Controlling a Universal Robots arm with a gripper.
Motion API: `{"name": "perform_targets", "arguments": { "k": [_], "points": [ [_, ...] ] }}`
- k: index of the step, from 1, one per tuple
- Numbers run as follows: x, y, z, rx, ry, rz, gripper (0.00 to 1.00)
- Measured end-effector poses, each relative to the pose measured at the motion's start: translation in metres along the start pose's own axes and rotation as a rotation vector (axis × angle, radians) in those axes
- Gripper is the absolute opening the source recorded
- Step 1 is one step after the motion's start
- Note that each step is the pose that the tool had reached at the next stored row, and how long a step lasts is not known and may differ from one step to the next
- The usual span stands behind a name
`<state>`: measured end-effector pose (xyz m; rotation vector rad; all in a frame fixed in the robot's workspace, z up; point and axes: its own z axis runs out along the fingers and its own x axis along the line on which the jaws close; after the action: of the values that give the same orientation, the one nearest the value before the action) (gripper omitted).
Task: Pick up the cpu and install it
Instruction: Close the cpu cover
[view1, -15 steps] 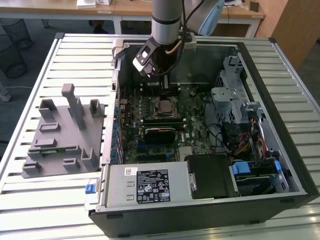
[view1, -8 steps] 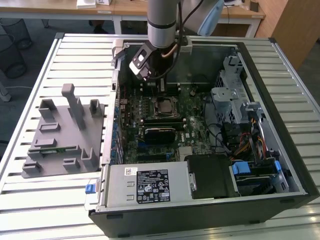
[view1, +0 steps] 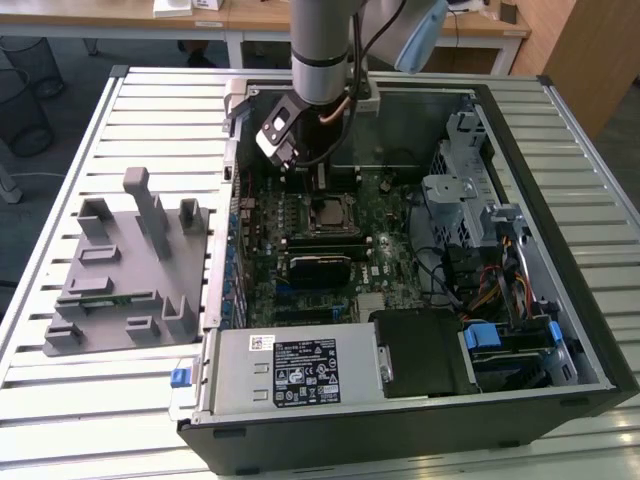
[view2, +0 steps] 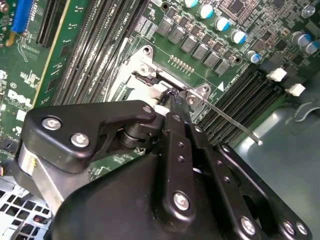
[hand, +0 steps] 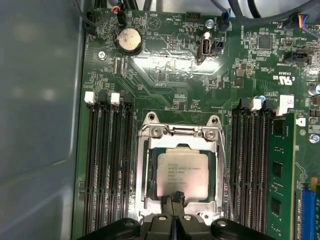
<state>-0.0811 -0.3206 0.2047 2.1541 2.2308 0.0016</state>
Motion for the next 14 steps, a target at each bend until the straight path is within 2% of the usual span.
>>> {"name": "perform_targets", "arguments": {
  "k": [8, 14],
  "points": [
    [0.0001, 0.0001, 0.0043, 0.0002, -0.0002, 0.0, 0.11],
    [-0.0002, 0.0085, 0.0047, 0.0009, -0.0001, 0.0, 0.11]
  ]
}}
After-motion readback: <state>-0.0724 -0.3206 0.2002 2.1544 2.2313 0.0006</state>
